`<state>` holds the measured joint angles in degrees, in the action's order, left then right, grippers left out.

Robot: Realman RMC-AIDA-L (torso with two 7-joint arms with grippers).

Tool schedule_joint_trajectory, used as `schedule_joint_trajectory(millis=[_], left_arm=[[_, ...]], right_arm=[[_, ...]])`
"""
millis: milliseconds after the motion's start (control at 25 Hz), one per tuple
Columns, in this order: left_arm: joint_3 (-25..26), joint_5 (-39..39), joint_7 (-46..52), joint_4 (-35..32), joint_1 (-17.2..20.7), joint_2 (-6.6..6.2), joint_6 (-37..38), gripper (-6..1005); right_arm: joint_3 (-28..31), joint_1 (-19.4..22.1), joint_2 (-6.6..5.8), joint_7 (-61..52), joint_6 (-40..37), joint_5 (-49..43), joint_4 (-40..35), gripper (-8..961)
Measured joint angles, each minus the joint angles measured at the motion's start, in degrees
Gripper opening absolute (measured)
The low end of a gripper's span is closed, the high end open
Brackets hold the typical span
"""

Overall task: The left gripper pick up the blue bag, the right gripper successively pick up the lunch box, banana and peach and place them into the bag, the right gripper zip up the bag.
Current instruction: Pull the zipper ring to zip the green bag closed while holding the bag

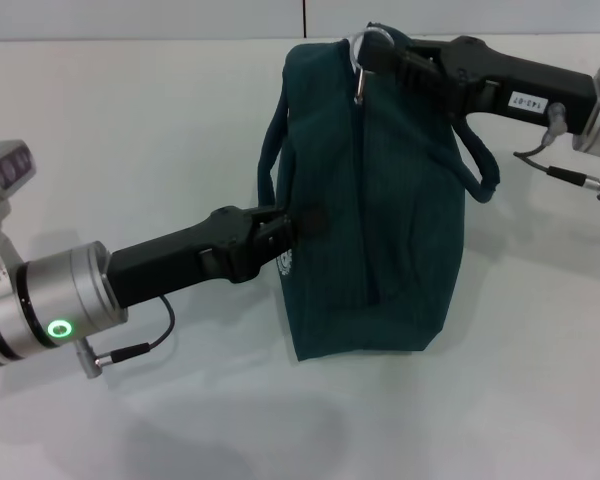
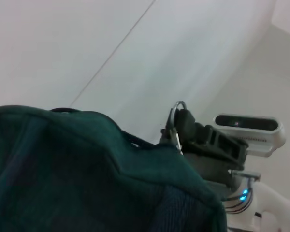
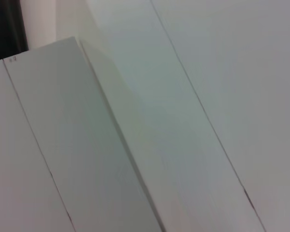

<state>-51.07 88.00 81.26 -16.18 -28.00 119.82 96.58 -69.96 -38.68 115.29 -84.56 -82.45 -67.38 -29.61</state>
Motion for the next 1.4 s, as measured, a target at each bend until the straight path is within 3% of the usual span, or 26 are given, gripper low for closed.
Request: schedule_joint_trajectory(millis=[520, 1000, 1400], left_arm=[[0.14, -0.33, -0.34, 0.19, 0.1, 0.17, -0.6, 54], [-1.33, 0.09, -2.66, 0.95, 1.02, -0.02, -0.07, 53], [-2.28, 0.12, -8.18, 0.88, 3.98, -0.22, 5.37, 71]], right_arm=[[0.0, -1.83, 0.12, -15.27, 1.25, 2.29, 6.5, 6], [0.65, -0.97, 0.14, -15.37, 2.37, 4.54, 7.02, 6], [2.36, -0.7, 0.2, -13.58, 5.78, 4.62, 7.23, 6]])
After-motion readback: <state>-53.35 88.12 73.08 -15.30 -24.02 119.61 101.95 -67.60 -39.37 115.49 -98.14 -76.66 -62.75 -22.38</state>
